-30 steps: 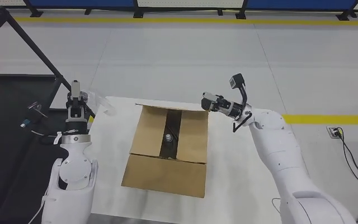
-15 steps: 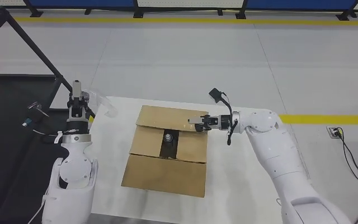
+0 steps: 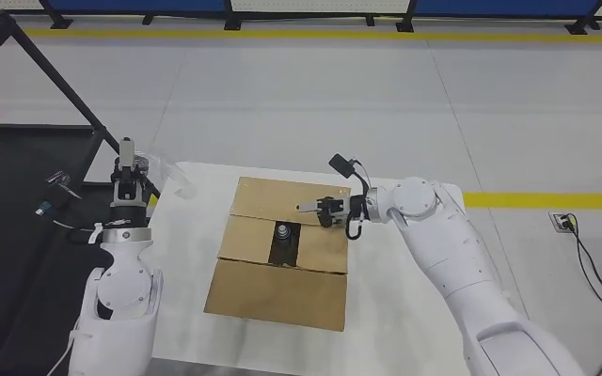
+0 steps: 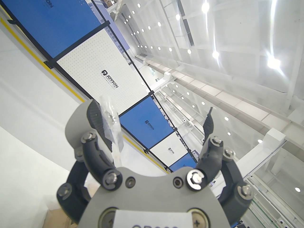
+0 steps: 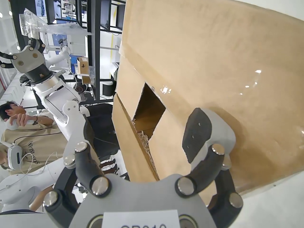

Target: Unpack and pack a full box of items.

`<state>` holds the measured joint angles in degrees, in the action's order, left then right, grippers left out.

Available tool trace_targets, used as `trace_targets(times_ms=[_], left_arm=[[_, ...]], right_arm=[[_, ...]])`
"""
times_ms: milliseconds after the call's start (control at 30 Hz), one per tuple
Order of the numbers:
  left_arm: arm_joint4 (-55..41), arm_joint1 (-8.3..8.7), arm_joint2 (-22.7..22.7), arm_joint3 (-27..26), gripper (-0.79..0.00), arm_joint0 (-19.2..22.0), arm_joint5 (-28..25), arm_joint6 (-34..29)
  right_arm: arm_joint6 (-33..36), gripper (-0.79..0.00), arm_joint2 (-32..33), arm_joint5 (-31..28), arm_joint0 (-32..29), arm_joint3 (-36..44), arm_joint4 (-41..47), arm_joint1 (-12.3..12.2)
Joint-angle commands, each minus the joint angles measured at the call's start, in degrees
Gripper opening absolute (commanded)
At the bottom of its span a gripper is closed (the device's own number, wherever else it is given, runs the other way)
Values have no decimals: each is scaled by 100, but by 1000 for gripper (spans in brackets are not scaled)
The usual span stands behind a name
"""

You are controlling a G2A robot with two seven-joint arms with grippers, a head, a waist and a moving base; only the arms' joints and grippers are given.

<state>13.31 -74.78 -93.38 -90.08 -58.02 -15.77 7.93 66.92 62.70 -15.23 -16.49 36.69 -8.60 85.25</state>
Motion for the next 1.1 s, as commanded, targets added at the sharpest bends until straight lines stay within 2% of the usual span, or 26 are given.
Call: trace_targets(times_ms=[0,500,600,700,867,1067], left_arm=[[-7,0,-10,-7,0,0,7,2],[55,3,7,-55,0,61,19,-29],[58,2,0,-50,0,47,35,-2],[55,1,-14,-36,0,46,41,26],[50,-9,61,38,0,129,47,34],[83,-20,174,194,0,321,39,-12]], right_arm=[[2,0,2,0,-1,-1,0,-1],[-9,0,-12,-5,-23,26,-14,1],[184,0,-121,-218,-193,439,-146,-22],[675,0,63,-483,-389,802,-67,-157],[1307,0,756,-765,-1237,2075,-13,-524],[1810,0,1799,-403,-3054,4601,73,-977]])
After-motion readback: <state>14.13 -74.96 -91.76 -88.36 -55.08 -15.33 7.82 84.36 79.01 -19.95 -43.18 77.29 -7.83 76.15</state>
